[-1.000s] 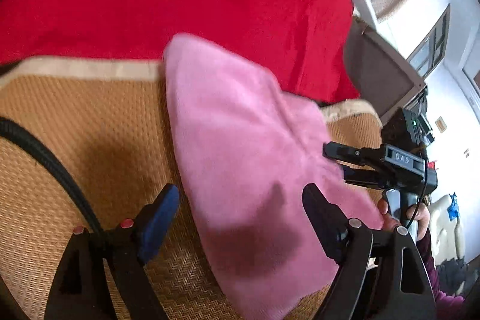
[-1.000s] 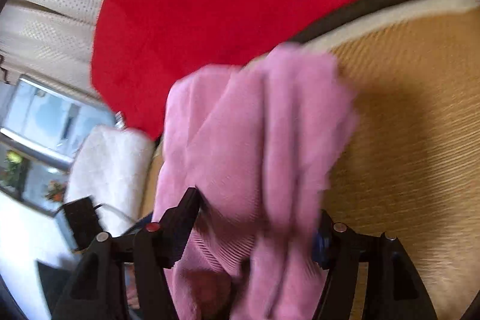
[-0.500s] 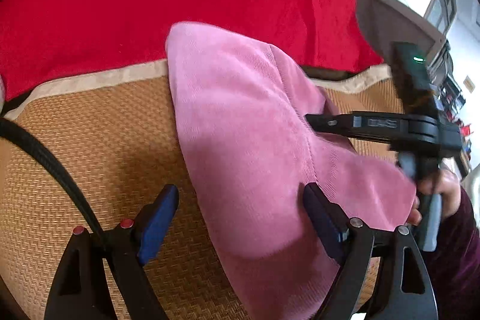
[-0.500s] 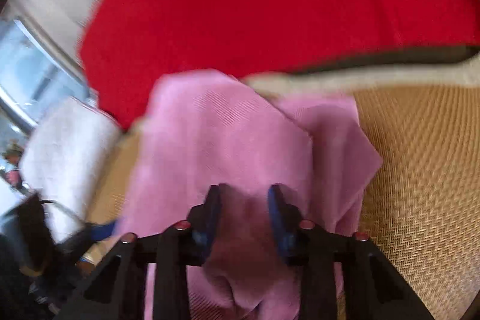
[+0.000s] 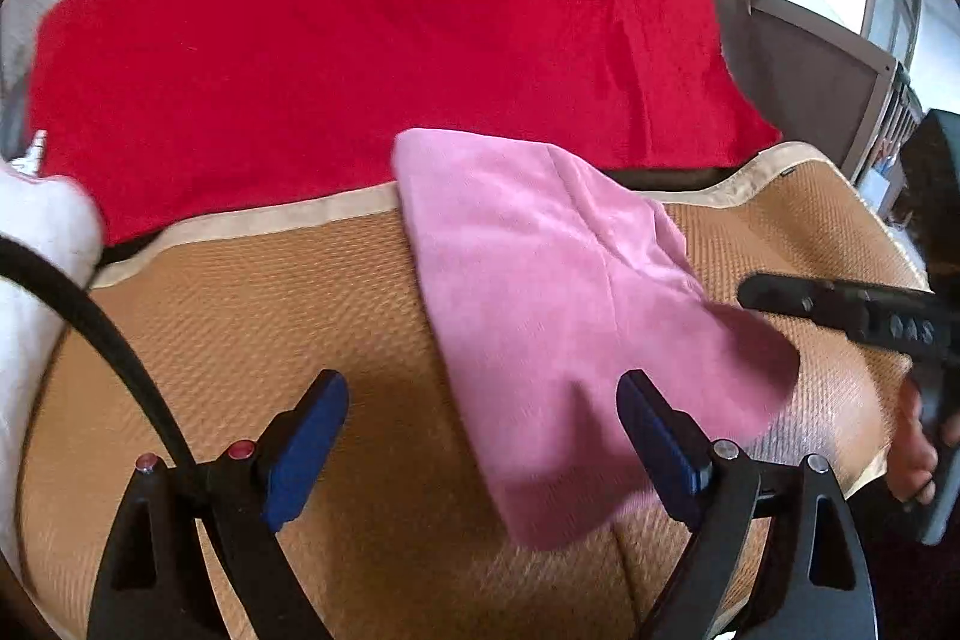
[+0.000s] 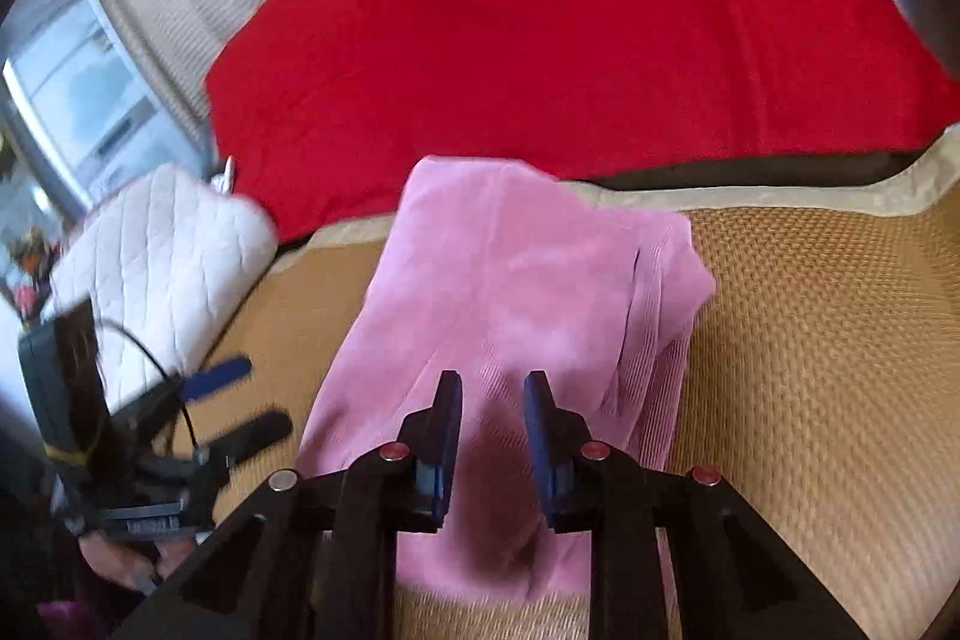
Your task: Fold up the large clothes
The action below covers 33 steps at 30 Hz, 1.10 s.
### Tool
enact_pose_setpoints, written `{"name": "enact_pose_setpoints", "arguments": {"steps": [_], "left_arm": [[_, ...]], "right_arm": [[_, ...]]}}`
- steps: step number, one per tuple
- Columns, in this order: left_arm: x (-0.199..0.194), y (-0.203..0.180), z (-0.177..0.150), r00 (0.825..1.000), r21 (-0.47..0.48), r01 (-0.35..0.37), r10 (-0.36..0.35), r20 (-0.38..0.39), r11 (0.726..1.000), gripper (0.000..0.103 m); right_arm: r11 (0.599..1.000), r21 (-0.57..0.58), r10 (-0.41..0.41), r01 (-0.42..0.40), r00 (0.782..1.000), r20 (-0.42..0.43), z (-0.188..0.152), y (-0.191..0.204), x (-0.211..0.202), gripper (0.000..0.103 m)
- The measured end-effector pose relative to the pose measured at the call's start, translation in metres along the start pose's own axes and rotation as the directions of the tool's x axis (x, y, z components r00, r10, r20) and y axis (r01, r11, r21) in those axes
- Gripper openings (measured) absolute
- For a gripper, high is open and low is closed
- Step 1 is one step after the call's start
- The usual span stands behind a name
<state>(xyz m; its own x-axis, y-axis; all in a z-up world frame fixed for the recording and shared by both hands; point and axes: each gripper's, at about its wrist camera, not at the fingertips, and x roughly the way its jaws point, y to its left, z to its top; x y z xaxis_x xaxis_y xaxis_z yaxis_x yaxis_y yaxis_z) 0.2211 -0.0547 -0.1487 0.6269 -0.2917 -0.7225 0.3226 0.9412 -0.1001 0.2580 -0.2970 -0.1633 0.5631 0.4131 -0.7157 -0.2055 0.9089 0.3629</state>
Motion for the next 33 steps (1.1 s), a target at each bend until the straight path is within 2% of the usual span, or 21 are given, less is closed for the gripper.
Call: {"name": "enact_pose_setpoints", "arguments": {"steps": [3, 5, 8, 10, 16, 17, 18, 19, 20, 23, 28, 31, 33], "left_arm": [[0.007, -0.005, -0.018, 0.999, 0.025, -0.002, 0.003, -0.041, 1.0, 0.092], [0.028, -0.011, -0.029, 0.995, 0.05, -0.022, 0.027, -0.096, 0.998, 0.092], [0.047, -0.013, -0.034, 0.985, 0.032, 0.013, -0.007, -0.172, 0.999, 0.092], [0.041, -0.012, -0.034, 0.987, 0.028, -0.003, 0.008, -0.162, 1.0, 0.092], [-0.015, -0.019, -0.039, 0.994, 0.046, -0.095, 0.097, -0.044, 0.994, 0.092], [-0.03, -0.021, -0.038, 0.993, 0.044, -0.12, 0.121, -0.017, 0.992, 0.092], [-0.04, -0.023, -0.039, 0.99, 0.042, -0.142, 0.142, 0.002, 0.989, 0.092], [-0.053, -0.025, -0.037, 0.986, 0.04, -0.165, 0.164, 0.024, 0.986, 0.092], [-0.066, -0.027, -0.035, 0.981, 0.036, -0.187, 0.185, 0.051, 0.982, 0.092], [-0.105, -0.029, -0.037, 0.968, 0.017, -0.225, 0.222, 0.119, 0.974, 0.092], [-0.149, -0.036, -0.04, 0.94, -0.035, -0.291, 0.293, 0.174, 0.956, 0.094], [-0.174, -0.037, -0.042, 0.919, -0.082, -0.346, 0.355, 0.169, 0.935, 0.095], [-0.184, -0.039, -0.042, 0.912, -0.099, -0.363, 0.375, 0.164, 0.926, 0.095]], "right_arm": [[0.999, -0.035, -0.011, 0.009, 0.999, -0.053, -0.022, 0.011, 0.002, 0.025], [0.997, -0.036, -0.064, 0.061, 0.994, -0.092, -0.037, 0.009, 0.017, 0.024], [0.996, -0.005, -0.092, 0.092, 0.98, -0.176, -0.047, -0.003, 0.048, 0.024], [0.995, -0.011, -0.102, 0.101, 0.982, -0.159, -0.047, 0.0, 0.042, 0.024], [0.995, 0.019, -0.098, 0.099, 0.994, -0.057, -0.048, 0.016, -0.012, 0.025], [0.994, 0.012, -0.107, 0.107, 0.994, -0.029, -0.049, 0.018, -0.023, 0.028], [0.993, 0.003, -0.12, 0.12, 0.993, -0.005, -0.05, 0.022, -0.034, 0.041], [0.99, -0.008, -0.139, 0.14, 0.99, 0.026, -0.052, 0.027, -0.048, 0.073], [0.989, -0.014, -0.147, 0.148, 0.988, 0.053, -0.051, 0.031, -0.059, 0.085], [0.984, -0.056, -0.161, 0.172, 0.974, 0.156, -0.057, 0.046, -0.098, 0.087], [0.981, -0.047, -0.18, 0.191, 0.967, 0.179, -0.064, 0.061, -0.141, 0.087], [0.973, -0.056, -0.211, 0.226, 0.958, 0.196, -0.068, 0.073, -0.156, 0.087], [0.96, -0.079, -0.25, 0.269, 0.949, 0.195, -0.073, 0.088, -0.165, 0.087]]}}
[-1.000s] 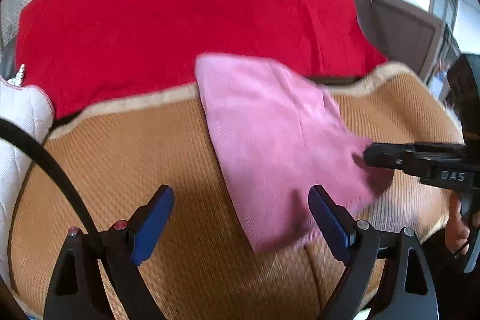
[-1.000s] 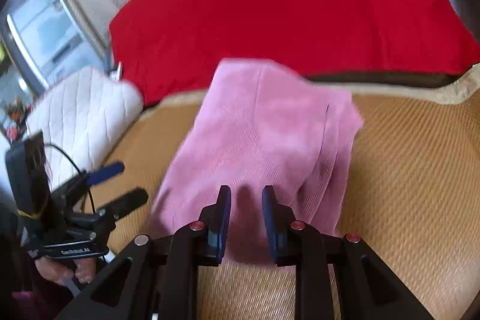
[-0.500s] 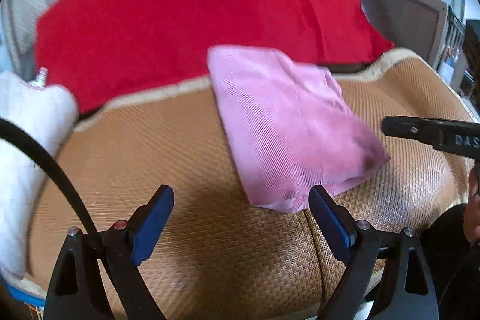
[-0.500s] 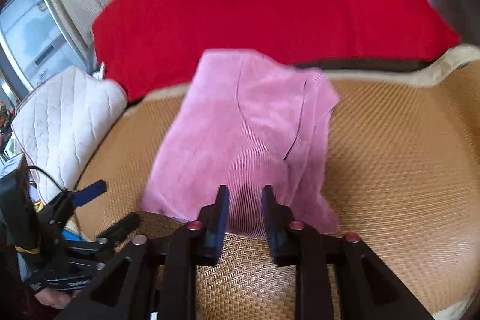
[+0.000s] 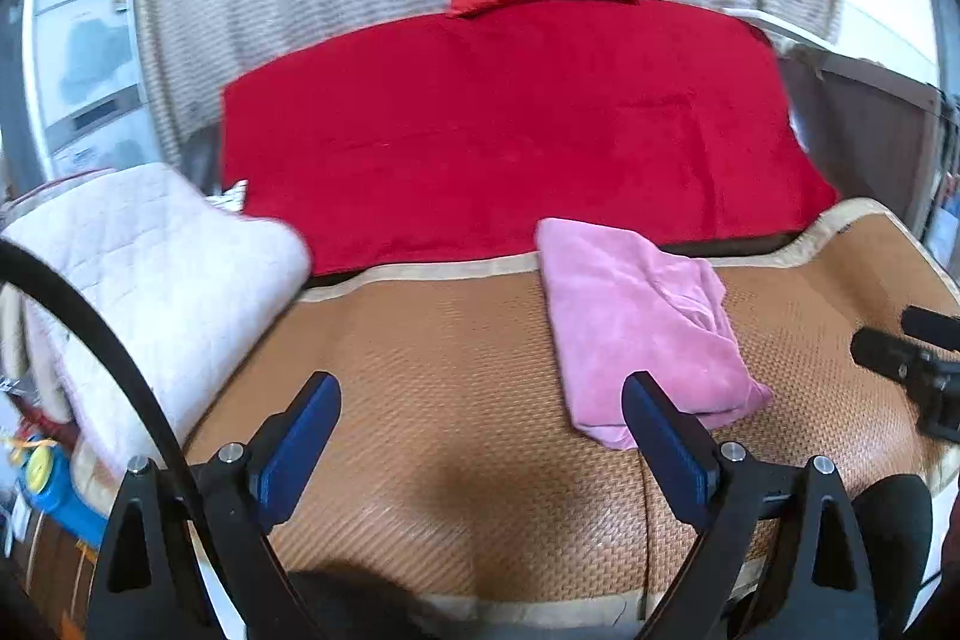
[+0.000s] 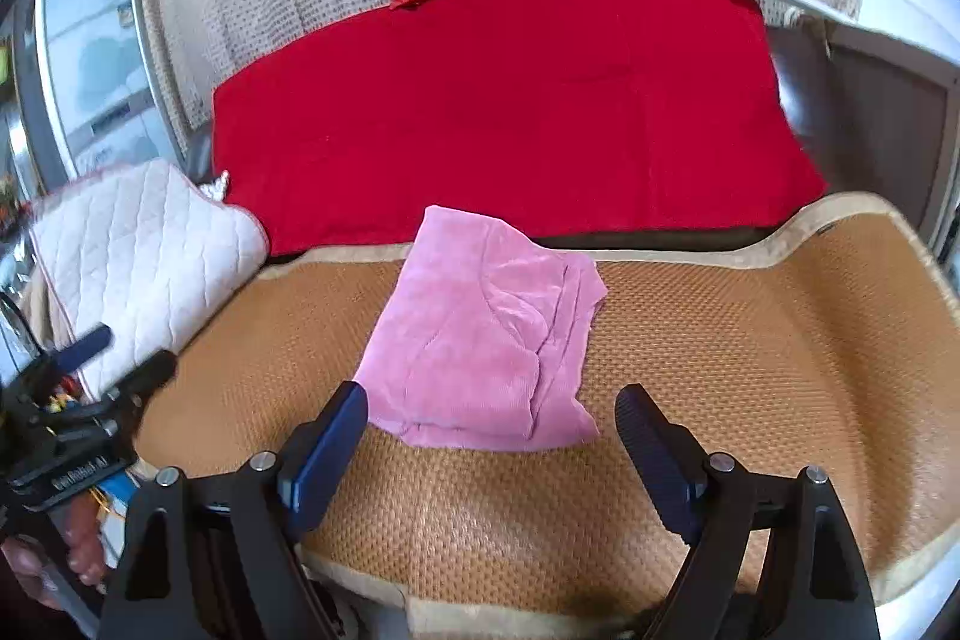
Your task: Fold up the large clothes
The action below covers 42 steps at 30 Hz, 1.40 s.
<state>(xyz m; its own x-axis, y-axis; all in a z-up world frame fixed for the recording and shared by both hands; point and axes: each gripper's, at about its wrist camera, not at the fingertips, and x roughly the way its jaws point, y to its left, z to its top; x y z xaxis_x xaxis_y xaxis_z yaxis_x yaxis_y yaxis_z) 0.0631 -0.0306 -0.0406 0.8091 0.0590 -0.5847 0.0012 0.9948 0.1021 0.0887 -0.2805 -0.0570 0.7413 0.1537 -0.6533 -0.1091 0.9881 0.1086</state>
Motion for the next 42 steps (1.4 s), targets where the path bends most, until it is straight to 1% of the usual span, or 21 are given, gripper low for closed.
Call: {"name": "enact_pose_setpoints", "arguments": {"steps": [2, 4, 6, 8, 9, 11, 17, 20, 23, 26, 28, 32, 34, 42], "left_arm": [[-0.01, 0.006, 0.005, 1.0, -0.022, 0.008, -0.008, 0.001, 1.0, 0.095], [-0.019, 0.01, 0.005, 1.0, -0.042, 0.007, -0.007, 0.016, 0.999, 0.095], [-0.028, 0.013, 0.008, 0.999, -0.032, -0.022, 0.024, 0.039, 0.999, 0.095], [-0.039, 0.012, 0.009, 0.995, 0.002, -0.066, 0.066, 0.075, 0.998, 0.095], [-0.043, 0.012, 0.009, 0.993, 0.005, -0.076, 0.076, 0.09, 0.997, 0.095], [-0.057, 0.016, 0.01, 0.986, -0.015, -0.1, 0.101, 0.136, 0.995, 0.095], [-0.092, 0.022, 0.013, 0.961, -0.084, -0.121, 0.138, 0.238, 0.989, 0.095], [-0.105, 0.021, 0.015, 0.948, -0.09, -0.135, 0.155, 0.279, 0.987, 0.095], [-0.115, 0.016, 0.017, 0.934, -0.074, -0.162, 0.177, 0.311, 0.984, 0.095], [-0.122, 0.012, 0.018, 0.928, -0.059, -0.171, 0.181, 0.326, 0.984, 0.095], [-0.124, 0.011, 0.019, 0.927, -0.056, -0.168, 0.177, 0.331, 0.984, 0.095], [-0.126, 0.009, 0.02, 0.929, -0.053, -0.168, 0.177, 0.325, 0.984, 0.095], [-0.127, 0.01, 0.021, 0.931, -0.056, -0.164, 0.173, 0.323, 0.985, 0.095], [-0.132, 0.011, 0.023, 0.927, -0.064, -0.169, 0.18, 0.329, 0.984, 0.095]], "right_arm": [[0.998, -0.04, -0.042, 0.043, 0.999, 0.022, -0.001, 0.012, -0.017, 0.087], [0.995, -0.068, -0.066, 0.069, 0.997, 0.038, -0.002, 0.023, -0.028, 0.087], [0.992, -0.081, -0.091, 0.096, 0.994, 0.061, -0.001, 0.031, -0.039, 0.087], [0.988, -0.095, -0.113, 0.121, 0.99, 0.089, 0.001, 0.038, -0.05, 0.087], [0.987, -0.099, -0.119, 0.129, 0.988, 0.099, 0.001, 0.041, -0.054, 0.087], [0.984, -0.106, -0.13, 0.144, 0.984, 0.125, 0.002, 0.046, -0.064, 0.087], [0.973, -0.128, -0.166, 0.192, 0.967, 0.193, 0.001, 0.06, -0.09, 0.087], [0.971, -0.123, -0.172, 0.203, 0.96, 0.221, 0.001, 0.064, -0.104, 0.087], [0.97, -0.121, -0.179, 0.213, 0.953, 0.242, 0.001, 0.065, -0.114, 0.087], [0.97, -0.113, -0.18, 0.214, 0.951, 0.252, 0.002, 0.064, -0.121, 0.087], [0.971, -0.113, -0.178, 0.212, 0.95, 0.258, 0.002, 0.064, -0.125, 0.087], [0.971, -0.104, -0.182, 0.217, 0.945, 0.271, 0.003, 0.062, -0.131, 0.087], [0.973, -0.098, -0.178, 0.211, 0.946, 0.27, 0.004, 0.061, -0.132, 0.087], [0.973, -0.091, -0.181, 0.213, 0.945, 0.272, 0.003, 0.059, -0.137, 0.087]]}}
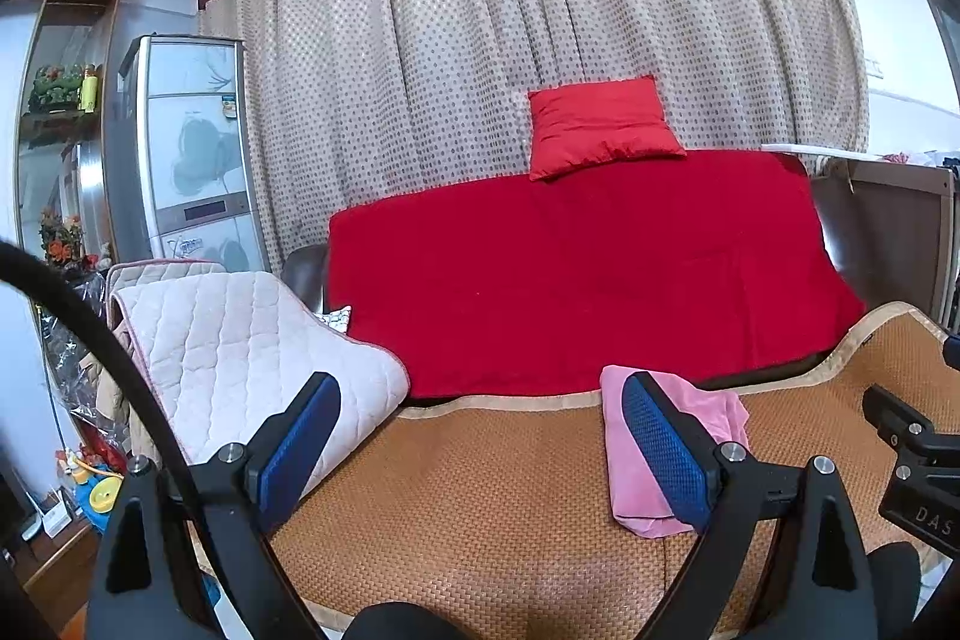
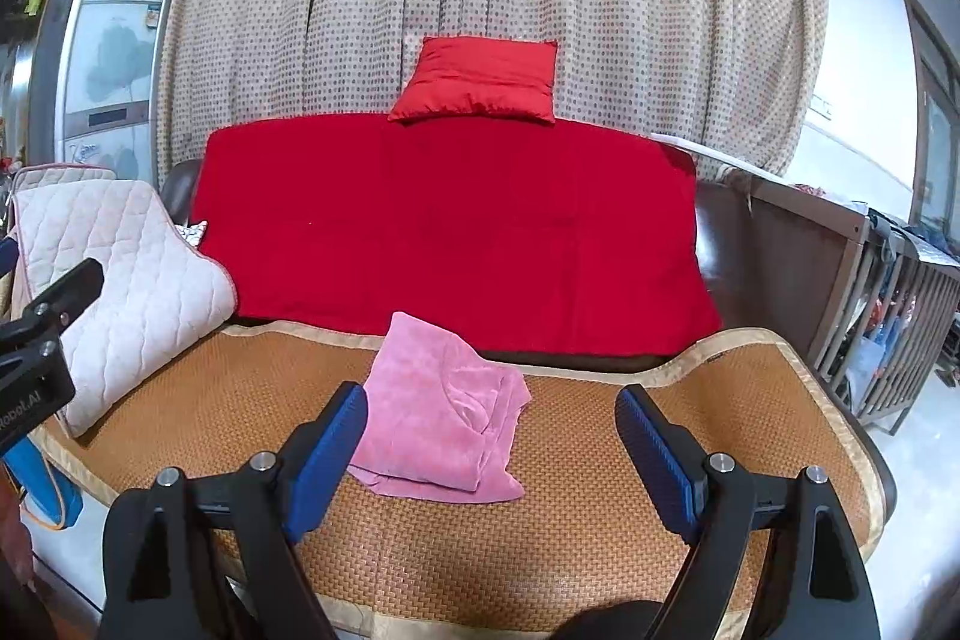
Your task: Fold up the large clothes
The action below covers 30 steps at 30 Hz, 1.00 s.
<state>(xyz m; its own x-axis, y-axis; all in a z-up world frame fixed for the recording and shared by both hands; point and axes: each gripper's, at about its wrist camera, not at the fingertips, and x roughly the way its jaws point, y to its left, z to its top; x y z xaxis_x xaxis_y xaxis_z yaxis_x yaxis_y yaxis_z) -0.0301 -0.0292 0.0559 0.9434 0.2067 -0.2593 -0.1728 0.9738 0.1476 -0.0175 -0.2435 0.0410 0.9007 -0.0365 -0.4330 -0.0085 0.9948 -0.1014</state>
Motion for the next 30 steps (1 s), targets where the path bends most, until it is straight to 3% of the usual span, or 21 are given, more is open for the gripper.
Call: {"name": "enact_pose_setpoints", "arguments": {"steps": [30], "left_arm": [[-0.004, 0.004, 0.0, 1.0, -0.019, 0.01, -0.01, -0.006, 1.0, 0.095]], "right_arm": [[1.0, -0.015, -0.024, 0.024, 1.0, 0.019, 0.0, 0.004, -0.015, 0.087]]}}
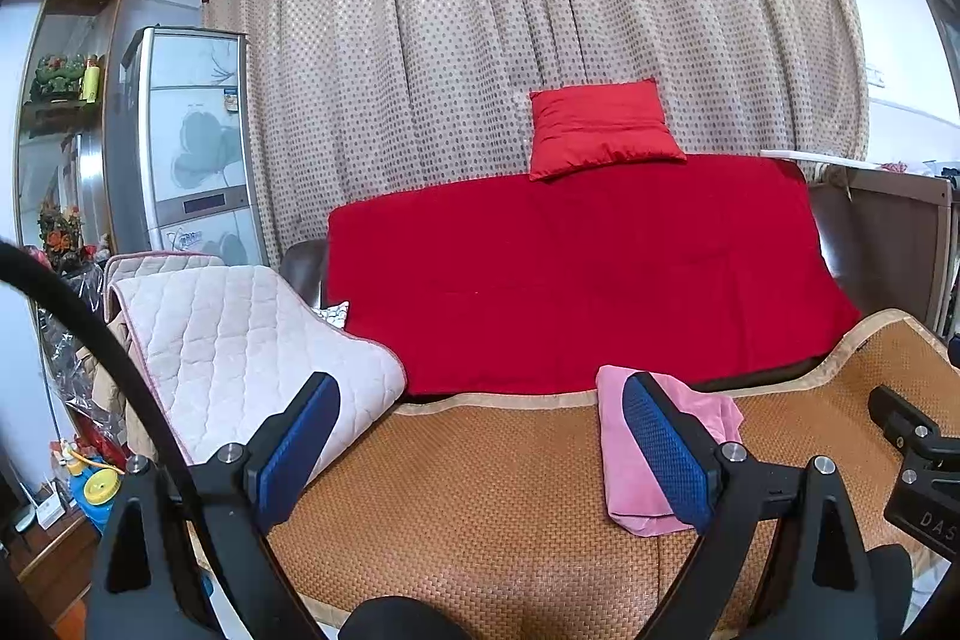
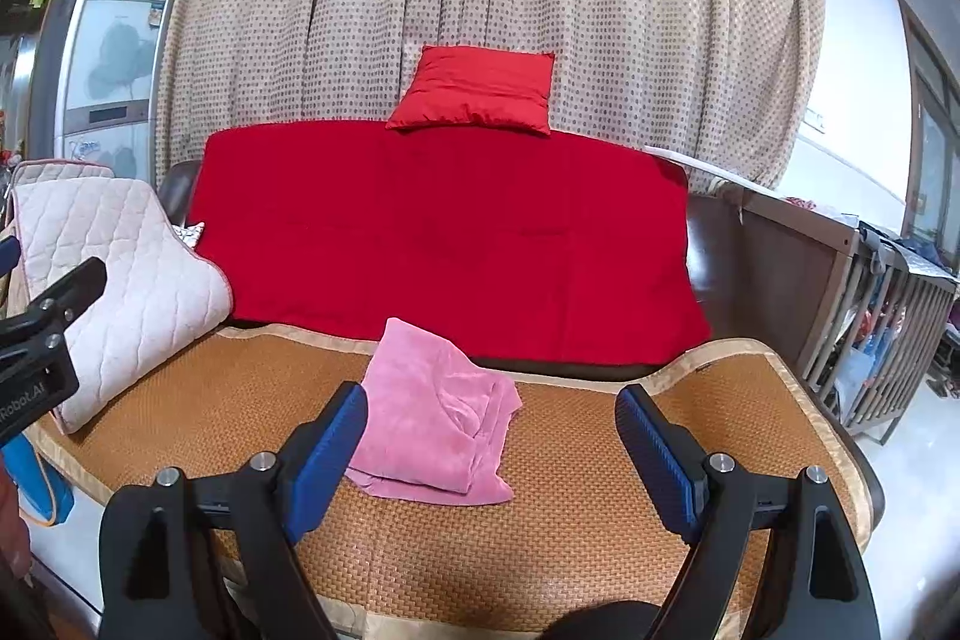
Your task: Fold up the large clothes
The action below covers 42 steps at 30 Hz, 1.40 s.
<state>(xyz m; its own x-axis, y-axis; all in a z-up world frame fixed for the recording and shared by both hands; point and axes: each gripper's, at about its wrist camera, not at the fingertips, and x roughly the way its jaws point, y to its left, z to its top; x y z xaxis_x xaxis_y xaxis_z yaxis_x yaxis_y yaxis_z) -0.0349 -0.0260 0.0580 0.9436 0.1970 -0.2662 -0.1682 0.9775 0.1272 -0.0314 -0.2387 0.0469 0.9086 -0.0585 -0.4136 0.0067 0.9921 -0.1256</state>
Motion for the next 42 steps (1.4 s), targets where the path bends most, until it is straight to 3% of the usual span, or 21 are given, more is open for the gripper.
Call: {"name": "enact_pose_setpoints", "arguments": {"steps": [14, 42], "left_arm": [[-0.006, -0.003, -0.001, 1.0, 0.0, 0.01, -0.01, 0.004, 1.0, 0.095], [0.006, -0.014, -0.015, 0.999, 0.03, 0.02, -0.019, -0.049, 0.999, 0.095]], "right_arm": [[0.999, -0.009, -0.04, 0.04, 0.999, -0.007, -0.005, -0.006, -0.011, 0.087], [0.998, -0.028, -0.061, 0.057, 0.989, -0.133, -0.025, -0.016, 0.019, 0.087]]}}
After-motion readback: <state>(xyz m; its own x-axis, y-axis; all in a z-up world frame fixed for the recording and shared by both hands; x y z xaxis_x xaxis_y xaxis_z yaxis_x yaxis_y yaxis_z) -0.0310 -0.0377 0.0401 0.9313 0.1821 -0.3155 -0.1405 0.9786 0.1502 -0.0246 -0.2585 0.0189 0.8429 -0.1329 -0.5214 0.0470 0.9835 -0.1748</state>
